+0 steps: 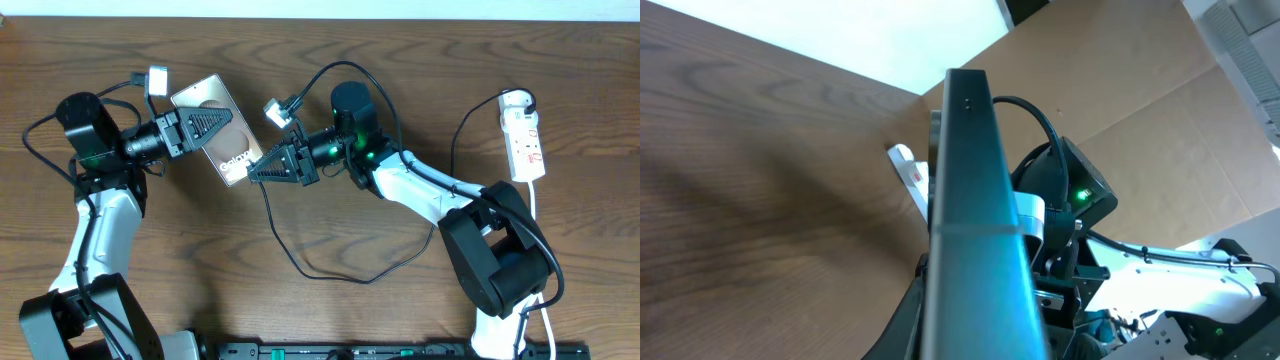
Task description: Plug charger to phone and switch on socket
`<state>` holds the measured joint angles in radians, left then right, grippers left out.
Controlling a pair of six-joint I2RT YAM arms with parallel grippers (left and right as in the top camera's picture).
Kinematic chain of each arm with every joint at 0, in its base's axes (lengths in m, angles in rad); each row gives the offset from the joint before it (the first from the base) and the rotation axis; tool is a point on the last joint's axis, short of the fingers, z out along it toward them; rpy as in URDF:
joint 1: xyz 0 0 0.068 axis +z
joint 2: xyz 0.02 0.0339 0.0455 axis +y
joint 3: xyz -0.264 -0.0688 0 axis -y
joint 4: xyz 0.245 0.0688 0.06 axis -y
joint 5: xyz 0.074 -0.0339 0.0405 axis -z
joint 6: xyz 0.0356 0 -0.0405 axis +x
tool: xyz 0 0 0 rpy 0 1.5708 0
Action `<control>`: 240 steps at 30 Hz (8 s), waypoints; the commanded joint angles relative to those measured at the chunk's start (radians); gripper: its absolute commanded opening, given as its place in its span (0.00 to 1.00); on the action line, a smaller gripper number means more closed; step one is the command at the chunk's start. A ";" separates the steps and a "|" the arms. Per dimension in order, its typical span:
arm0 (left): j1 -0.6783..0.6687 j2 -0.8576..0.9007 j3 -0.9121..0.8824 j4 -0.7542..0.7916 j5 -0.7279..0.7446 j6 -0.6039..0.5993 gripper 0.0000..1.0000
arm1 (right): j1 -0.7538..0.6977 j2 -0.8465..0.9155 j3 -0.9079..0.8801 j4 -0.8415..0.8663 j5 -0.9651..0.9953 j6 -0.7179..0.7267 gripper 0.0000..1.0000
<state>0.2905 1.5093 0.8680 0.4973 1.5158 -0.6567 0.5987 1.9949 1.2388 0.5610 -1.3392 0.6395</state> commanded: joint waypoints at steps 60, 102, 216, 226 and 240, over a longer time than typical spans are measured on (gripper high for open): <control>0.129 -0.011 0.001 0.023 0.056 -0.328 0.07 | 0.025 -0.064 0.147 -1.496 1.397 0.037 0.60; 0.129 -0.011 0.001 0.023 0.056 -0.279 0.08 | 0.048 0.094 0.100 -1.358 1.331 0.080 0.22; 0.158 -0.011 0.001 0.023 -0.008 -0.143 0.08 | 0.070 0.081 0.101 -0.124 0.002 -0.258 0.01; 0.155 -0.011 0.001 0.023 -0.005 -0.144 0.07 | 0.071 0.081 0.101 -0.125 0.025 -0.238 0.01; 0.155 -0.011 0.001 0.023 0.014 -0.143 0.07 | 0.071 0.081 0.101 -0.122 0.032 -0.209 0.01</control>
<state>0.4450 1.5093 0.8680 0.5125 1.4906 -0.8108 0.6624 2.0903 1.3384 0.4320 -1.3121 0.4145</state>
